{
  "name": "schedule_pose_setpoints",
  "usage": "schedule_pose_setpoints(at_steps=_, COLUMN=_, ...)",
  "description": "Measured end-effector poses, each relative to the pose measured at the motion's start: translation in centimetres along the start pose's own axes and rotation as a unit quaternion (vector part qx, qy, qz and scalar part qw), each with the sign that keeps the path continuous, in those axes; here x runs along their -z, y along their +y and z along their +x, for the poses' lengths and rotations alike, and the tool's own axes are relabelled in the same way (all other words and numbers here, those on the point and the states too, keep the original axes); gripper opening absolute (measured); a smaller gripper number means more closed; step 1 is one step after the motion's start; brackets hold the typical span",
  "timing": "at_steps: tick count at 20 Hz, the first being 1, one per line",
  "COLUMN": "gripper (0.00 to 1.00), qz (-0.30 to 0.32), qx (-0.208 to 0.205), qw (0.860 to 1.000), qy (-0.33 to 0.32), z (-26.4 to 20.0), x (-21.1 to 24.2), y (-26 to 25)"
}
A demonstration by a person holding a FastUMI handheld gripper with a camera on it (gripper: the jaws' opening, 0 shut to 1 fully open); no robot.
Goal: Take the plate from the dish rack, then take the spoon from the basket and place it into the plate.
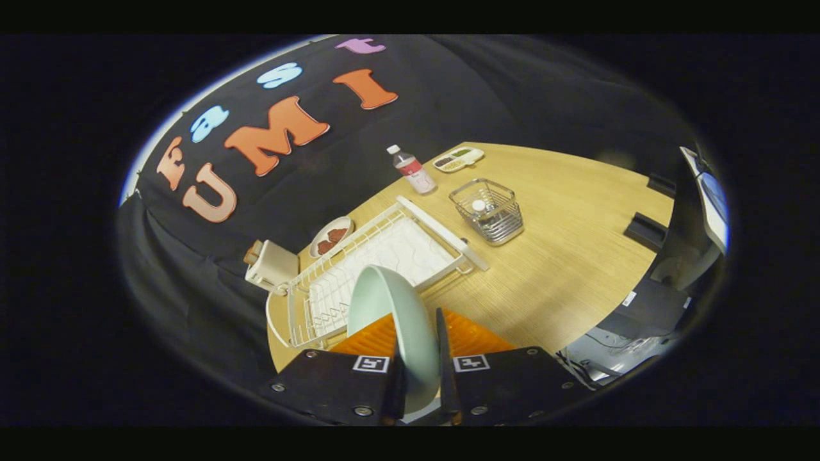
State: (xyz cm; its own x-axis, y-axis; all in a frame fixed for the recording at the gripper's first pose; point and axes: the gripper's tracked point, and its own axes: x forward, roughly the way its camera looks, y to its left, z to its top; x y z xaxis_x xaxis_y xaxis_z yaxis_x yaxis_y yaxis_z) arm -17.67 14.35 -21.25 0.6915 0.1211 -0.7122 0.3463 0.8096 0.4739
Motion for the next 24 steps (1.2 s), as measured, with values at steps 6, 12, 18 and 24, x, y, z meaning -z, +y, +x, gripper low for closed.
schedule_pose_setpoints(at_steps=6, gripper=0.22, qz=0.032, qx=-0.025, qw=0.999, qy=0.031, z=1.2, x=2.0, y=0.4)
schedule_pose_setpoints(at_steps=12, gripper=0.22, qz=0.042, qx=-0.048, qw=0.996, qy=0.060, z=1.6, x=4.0, y=0.8)
schedule_pose_setpoints(at_steps=18, gripper=0.22, qz=0.038, qx=-0.047, qw=0.994, qy=0.086, z=2.2, x=5.7, y=0.4)
schedule_pose_setpoints(at_steps=24, gripper=0.22, qz=0.034, qx=-0.036, qw=0.993, qy=0.106, z=3.4, x=7.0, y=-0.5)
